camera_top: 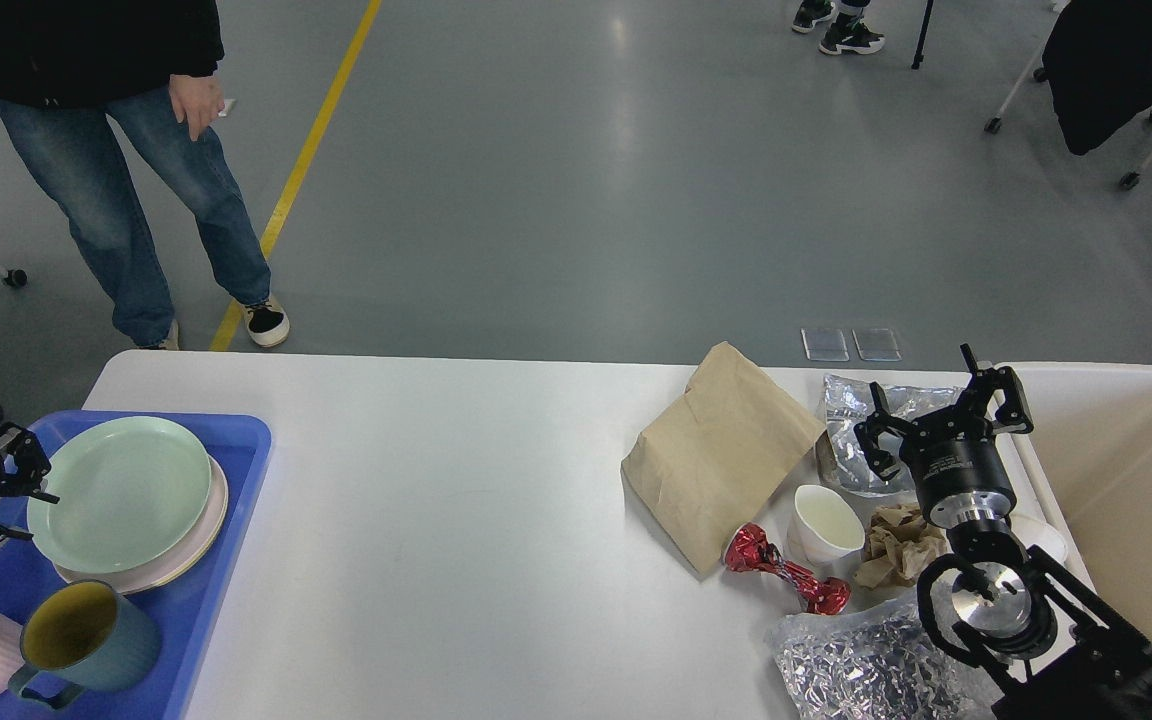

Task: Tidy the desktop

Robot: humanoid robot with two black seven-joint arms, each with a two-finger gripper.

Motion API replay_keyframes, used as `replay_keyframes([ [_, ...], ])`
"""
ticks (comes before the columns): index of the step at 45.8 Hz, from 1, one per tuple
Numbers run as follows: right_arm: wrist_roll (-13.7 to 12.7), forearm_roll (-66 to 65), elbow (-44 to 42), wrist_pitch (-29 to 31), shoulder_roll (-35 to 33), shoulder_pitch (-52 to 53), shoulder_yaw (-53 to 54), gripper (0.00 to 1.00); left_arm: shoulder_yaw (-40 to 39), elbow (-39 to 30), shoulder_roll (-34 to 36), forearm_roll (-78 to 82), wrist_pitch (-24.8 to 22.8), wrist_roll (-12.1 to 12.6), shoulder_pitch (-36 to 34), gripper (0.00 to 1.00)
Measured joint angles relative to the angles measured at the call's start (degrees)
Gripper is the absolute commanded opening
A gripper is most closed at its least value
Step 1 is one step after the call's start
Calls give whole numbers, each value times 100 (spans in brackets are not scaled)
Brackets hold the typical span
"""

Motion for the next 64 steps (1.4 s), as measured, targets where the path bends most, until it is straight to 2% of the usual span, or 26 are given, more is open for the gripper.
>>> replay_keyframes([
  [22, 0, 0, 0, 0, 0, 2, 0, 100, -178, 18, -16, 109, -44, 31, 126, 96],
  [34, 0, 0, 0, 0, 0, 1, 0, 100, -601, 49, -11, 201, -33, 44, 76, 96],
  [43, 0, 0, 0, 0, 0, -3, 0, 100, -1074, 331, -16, 461, -83, 52, -15, 96],
  [51, 0, 0, 0, 0, 0, -3, 0, 100, -2107, 732, -87, 620, -37, 29, -224, 96],
  [55, 0, 0, 0, 0, 0, -2, 0, 100, -3132, 883, -304, 617, -34, -57, -63, 96],
  [64, 0, 0, 0, 0, 0, -2, 0, 100, -5558, 990, -1025, 646, -52, -86, 468, 96],
])
